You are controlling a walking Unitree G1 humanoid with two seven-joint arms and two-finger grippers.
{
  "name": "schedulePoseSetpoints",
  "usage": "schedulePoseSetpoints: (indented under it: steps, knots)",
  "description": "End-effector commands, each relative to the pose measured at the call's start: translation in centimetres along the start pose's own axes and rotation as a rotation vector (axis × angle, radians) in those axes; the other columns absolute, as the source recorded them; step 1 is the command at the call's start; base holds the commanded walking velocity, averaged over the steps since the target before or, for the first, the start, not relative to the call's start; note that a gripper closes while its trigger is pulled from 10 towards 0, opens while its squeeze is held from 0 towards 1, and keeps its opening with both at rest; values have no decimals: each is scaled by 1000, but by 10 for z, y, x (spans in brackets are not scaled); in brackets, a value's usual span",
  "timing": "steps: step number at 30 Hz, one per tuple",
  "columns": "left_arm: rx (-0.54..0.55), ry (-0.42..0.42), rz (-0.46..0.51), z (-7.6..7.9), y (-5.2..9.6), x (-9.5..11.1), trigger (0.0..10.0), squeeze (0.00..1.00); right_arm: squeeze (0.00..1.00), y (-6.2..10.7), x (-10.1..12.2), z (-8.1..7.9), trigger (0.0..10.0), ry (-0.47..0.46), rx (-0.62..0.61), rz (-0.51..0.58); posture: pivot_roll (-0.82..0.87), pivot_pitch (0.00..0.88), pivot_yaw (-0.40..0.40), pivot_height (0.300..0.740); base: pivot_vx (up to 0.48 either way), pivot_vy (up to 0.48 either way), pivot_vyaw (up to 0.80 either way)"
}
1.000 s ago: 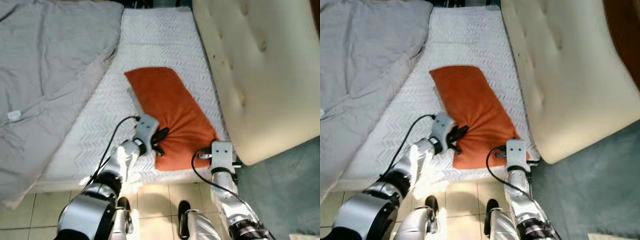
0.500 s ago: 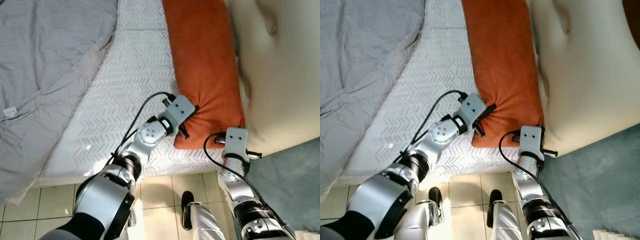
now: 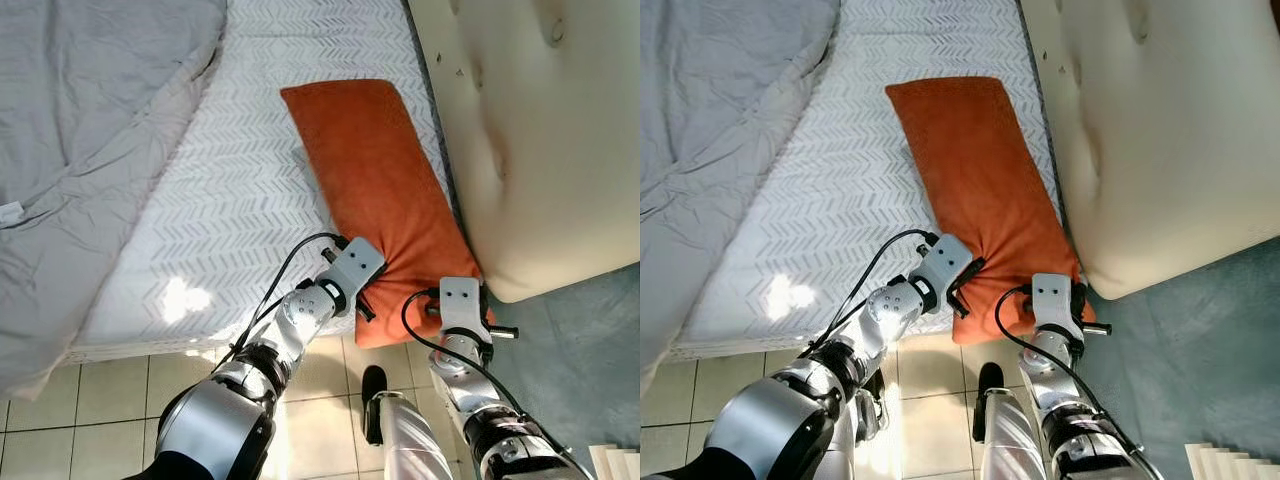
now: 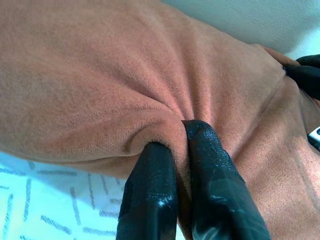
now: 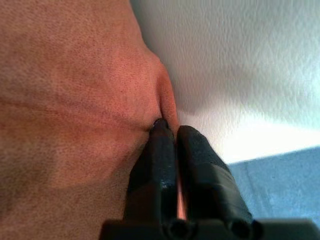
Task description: Clean up the room
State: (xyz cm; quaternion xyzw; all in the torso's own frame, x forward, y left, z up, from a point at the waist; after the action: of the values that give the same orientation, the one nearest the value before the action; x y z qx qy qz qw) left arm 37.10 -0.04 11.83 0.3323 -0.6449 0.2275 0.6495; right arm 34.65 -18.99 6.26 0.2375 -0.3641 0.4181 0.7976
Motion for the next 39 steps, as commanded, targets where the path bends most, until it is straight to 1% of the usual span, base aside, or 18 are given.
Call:
schedulePoseSetpoints:
  steps: [1, 2, 7, 11, 15, 18, 19, 21, 22, 25, 28, 29, 30, 31, 33, 34, 36, 39]
  knots:
    - [21, -1, -13, -11, 5, -2, 10000, 0, 1000, -7, -29, 20, 10000, 5, -84, -121, -267, 547, -37, 740, 0, 0, 0]
    - [38, 9, -9, -17, 7, 0, 10000, 1000, 1000, -7, -27, 19, 10000, -11, -77, -114, -256, 543, -37, 740, 0, 0, 0]
    - [84, 63, 30, -40, 17, 4, 10000, 1000, 1000, -8, -16, 15, 10000, -88, -22, -60, -234, 532, -43, 740, 0, 0, 0]
    - [137, 58, 112, -71, 34, 18, 10000, 1000, 1000, -5, 3, 14, 10000, -140, -4, 18, -215, 510, -53, 740, 0, 0, 0]
    - [150, 116, 139, -78, 40, 16, 10000, 1000, 1000, -5, 7, 13, 10000, -137, 15, 53, -189, 491, -61, 740, 0, 0, 0]
    - [120, 152, 148, -68, 39, 9, 10000, 1000, 1000, -6, 6, 12, 10000, -132, 35, 65, -178, 482, -63, 740, 0, 0, 0]
    - [79, 221, 157, -45, 39, -11, 10000, 1000, 1000, -10, 5, 14, 10000, -121, 68, 81, -168, 474, -65, 740, 0, 0, 0]
    - [74, 304, 171, -27, 44, -28, 10000, 1000, 1000, -13, 2, 19, 10000, -110, 86, 95, -165, 466, -72, 740, 0, 0, 0]
    - [83, 346, 181, -22, 47, -34, 10000, 1000, 1000, -14, 1, 22, 10000, -104, 87, 100, -165, 466, -72, 740, 0, 0, 0]
    - [83, 346, 181, -22, 47, -34, 10000, 1000, 1000, -14, 1, 22, 10000, -104, 87, 100, -165, 466, -72, 740, 0, 0, 0]
    - [154, 499, 255, -9, 71, -34, 10000, 1000, 1000, -14, 1, 26, 10000, -90, 121, 139, -126, 410, -81, 740, 0, 0, 0]
    - [165, 499, 279, -2, 82, -28, 10000, 651, 0, -13, 6, 31, 10000, -91, 112, 177, -107, 385, -85, 740, 0, 0, 0]
    - [165, 499, 279, -2, 82, -28, 10000, 651, 0, -13, 6, 31, 10000, -91, 112, 177, -107, 385, -85, 740, 0, 0, 0]
    - [190, 477, 306, 3, 97, -19, 10000, 0, 0, -10, 19, 41, 10000, -102, 82, 252, -89, 354, -91, 740, 0, 0, 0]
    - [206, 450, 318, 3, 104, -15, 10000, 0, 0, -7, 26, 47, 10000, -113, 63, 289, -76, 326, -91, 740, 0, 0, 0]
    - [244, 378, 355, 2, 123, 1, 10000, 0, 0, 7, 38, 65, 10000, -163, 29, 352, -57, 280, -96, 740, 0, 0, 0]
    - [250, 347, 364, 2, 129, 7, 10000, 0, 0, 13, 41, 72, 10000, -186, 23, 366, -57, 280, -96, 740, 0, 0, 0]
    - [297, 316, 347, -2, 141, 9, 10000, 0, 0, 30, 40, 73, 10000, -249, 70, 379, -28, 197, -98, 740, 0, 0, 0]
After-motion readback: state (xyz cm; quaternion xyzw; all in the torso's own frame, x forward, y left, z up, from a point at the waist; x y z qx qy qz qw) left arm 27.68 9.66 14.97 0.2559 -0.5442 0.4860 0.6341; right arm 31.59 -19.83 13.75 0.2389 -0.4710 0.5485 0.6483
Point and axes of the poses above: a point about 5 cm out from each wrist's last joint towards the gripper, its own y axis pointing back from the gripper into the wrist, its own x axis along the axis of the wrist's last joint, z = x × y, the point moved 2 cm from there along -y, pointing out of the wrist towards the gripper, and after that the axes turned 15 degrees about y, right-handed, at the moved point
